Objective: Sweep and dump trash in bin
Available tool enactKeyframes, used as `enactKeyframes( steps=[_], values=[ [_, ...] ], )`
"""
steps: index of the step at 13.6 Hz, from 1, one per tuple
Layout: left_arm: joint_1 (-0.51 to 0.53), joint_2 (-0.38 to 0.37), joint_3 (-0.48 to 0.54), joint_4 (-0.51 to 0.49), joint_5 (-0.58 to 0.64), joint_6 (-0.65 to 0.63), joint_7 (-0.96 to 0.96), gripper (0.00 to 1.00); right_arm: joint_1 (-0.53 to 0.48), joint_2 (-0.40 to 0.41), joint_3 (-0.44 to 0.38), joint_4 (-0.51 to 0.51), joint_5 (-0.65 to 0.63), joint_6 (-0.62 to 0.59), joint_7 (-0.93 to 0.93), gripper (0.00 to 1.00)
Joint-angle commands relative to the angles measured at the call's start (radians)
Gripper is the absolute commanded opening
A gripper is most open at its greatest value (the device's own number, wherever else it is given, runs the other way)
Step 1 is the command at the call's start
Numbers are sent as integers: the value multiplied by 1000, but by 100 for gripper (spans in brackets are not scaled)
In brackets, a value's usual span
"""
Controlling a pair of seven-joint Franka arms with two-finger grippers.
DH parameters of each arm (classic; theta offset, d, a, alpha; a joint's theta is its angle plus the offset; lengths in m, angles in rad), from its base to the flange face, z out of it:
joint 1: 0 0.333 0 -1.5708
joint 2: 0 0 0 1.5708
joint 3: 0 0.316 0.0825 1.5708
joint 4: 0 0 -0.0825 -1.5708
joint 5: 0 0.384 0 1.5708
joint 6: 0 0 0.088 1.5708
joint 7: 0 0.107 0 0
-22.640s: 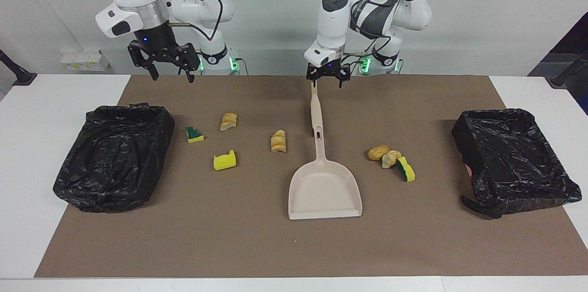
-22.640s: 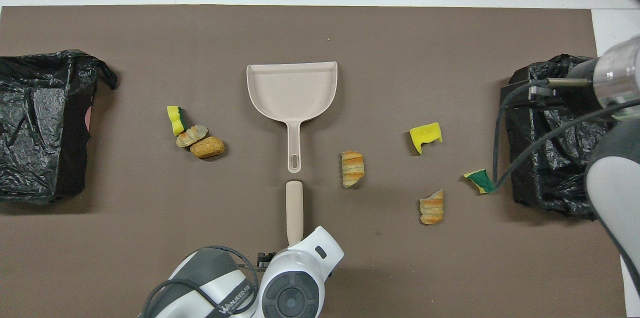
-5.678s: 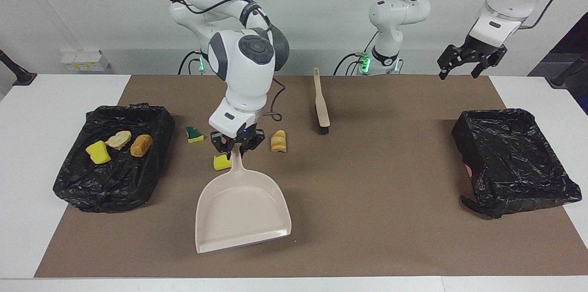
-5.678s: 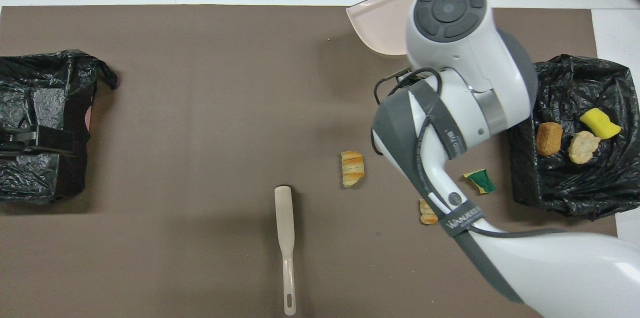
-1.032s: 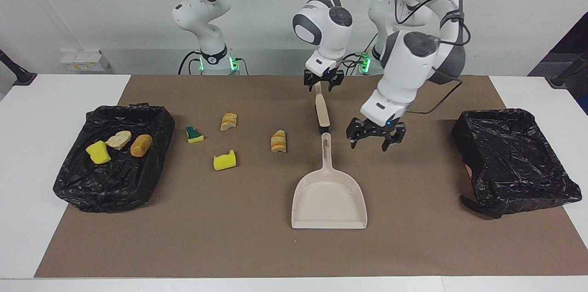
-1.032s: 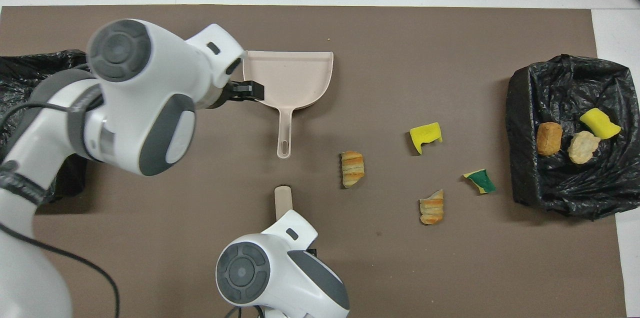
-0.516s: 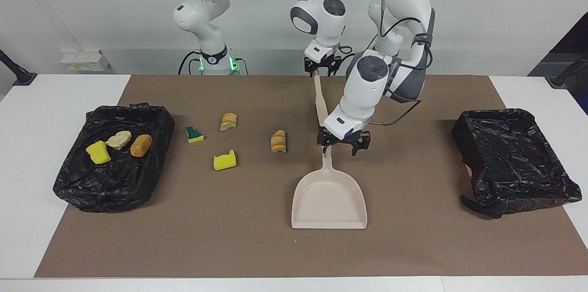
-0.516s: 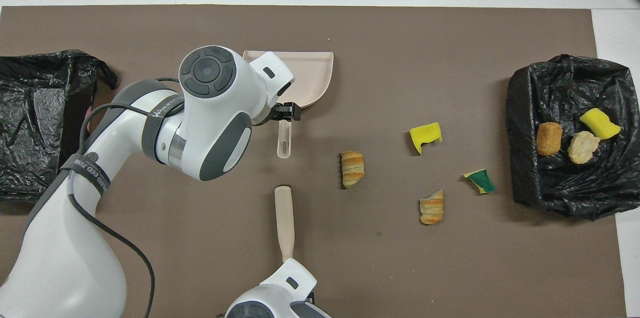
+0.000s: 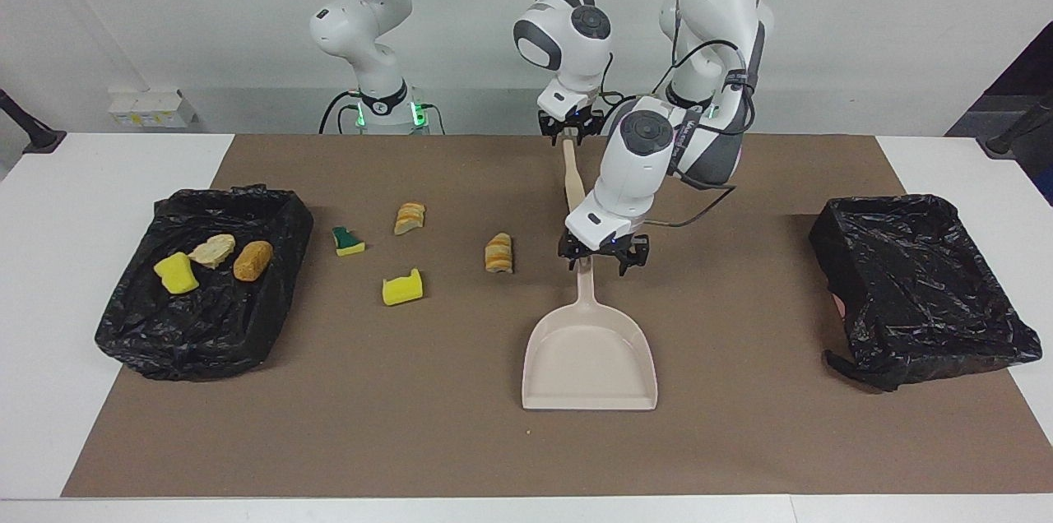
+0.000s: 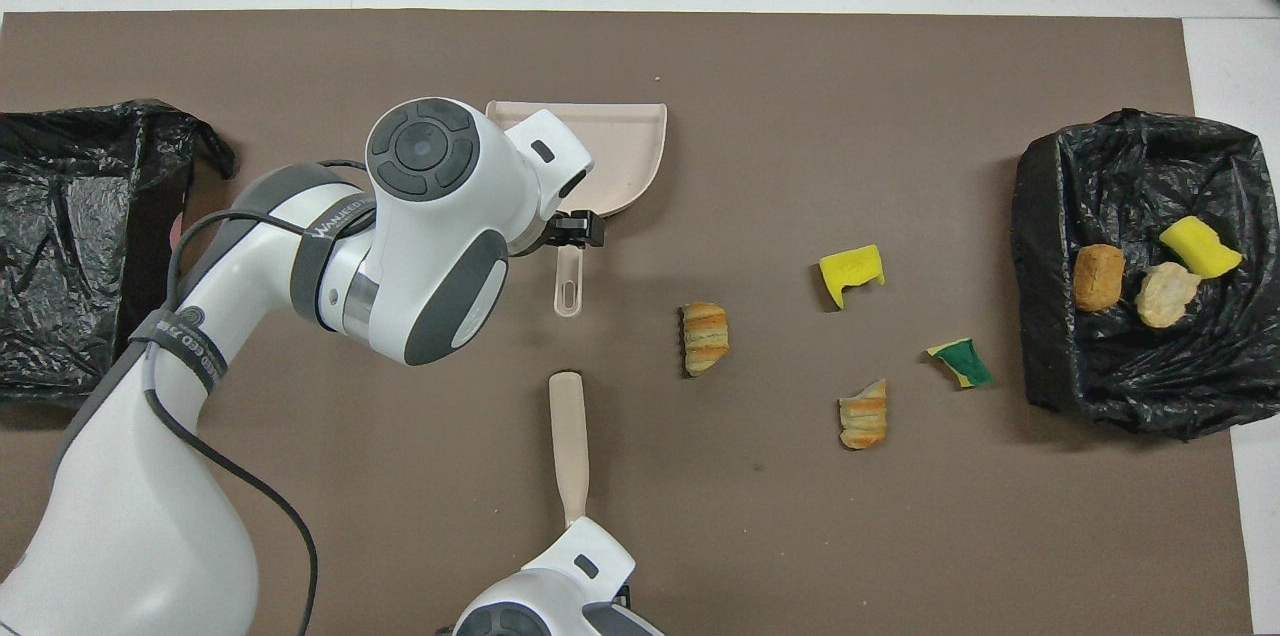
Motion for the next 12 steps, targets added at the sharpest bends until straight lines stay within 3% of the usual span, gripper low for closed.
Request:
enactKeyframes(
  steps=[1,2,3,5,6,9,12],
  values=[
    [-47,-11,17,-33,20,31,-14,100,-11,-23,6,-29,25,26,-2,33],
    [-46,-12,17,-33,20,27,-14,100,-11,-23,6,-28,25,26,4,23],
    [-42,-12,17,-32,20,18,-11,79,-9,-23,6,-25,25,24,7,5],
    [-38,-12,17,-30,20,9,-10,23,-6,-22,6,-15,25,18,24,0],
    [-36,-12,17,-29,20,-8,-10,2,-6,-28,5,-15,24,16,44,0],
    [-24,-14,23,-15,23,-55,15,0,-32,-75,3,-20,25,-23,107,0],
    [22,-35,24,-19,21,-86,282,0,-92,-164,3,-31,25,-131,132,0]
  ],
)
